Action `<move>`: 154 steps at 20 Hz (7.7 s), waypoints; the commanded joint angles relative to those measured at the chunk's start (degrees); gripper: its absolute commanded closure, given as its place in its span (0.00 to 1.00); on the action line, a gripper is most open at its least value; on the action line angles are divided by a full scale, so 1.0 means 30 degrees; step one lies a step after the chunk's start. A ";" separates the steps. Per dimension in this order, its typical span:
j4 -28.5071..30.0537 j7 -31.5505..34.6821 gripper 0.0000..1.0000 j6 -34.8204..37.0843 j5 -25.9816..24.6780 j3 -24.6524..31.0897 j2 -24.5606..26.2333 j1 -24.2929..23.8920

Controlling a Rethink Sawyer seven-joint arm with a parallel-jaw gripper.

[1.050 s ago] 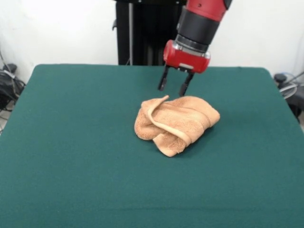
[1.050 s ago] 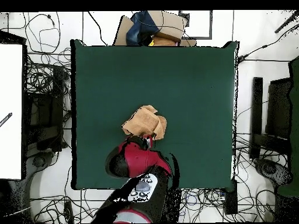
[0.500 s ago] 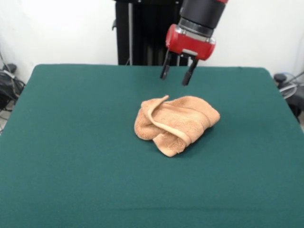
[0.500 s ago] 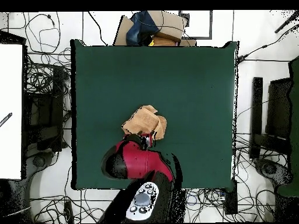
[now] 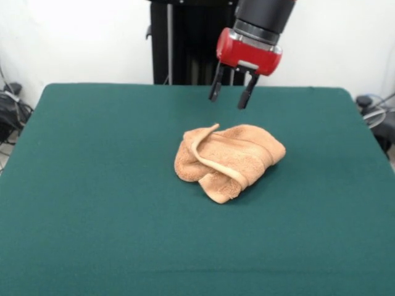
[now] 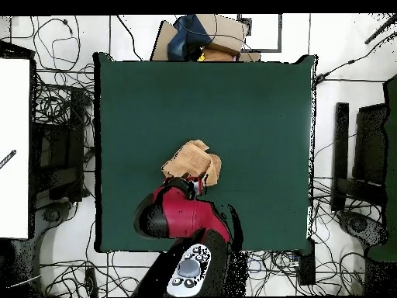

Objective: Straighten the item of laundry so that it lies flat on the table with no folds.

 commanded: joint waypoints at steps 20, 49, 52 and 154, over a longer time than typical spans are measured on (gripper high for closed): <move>0.0166 0.2440 0.00 -0.1704 -0.1476 0.0497 0.0587 -0.0051; -0.0537 0.2057 0.00 -0.4734 -0.1552 -0.0213 0.3438 0.0079; -0.0515 0.2039 0.00 -0.4833 -0.1621 -0.0310 0.3454 0.0124; -0.0477 0.2789 0.00 -0.3601 -0.0659 0.1656 0.4452 -0.0603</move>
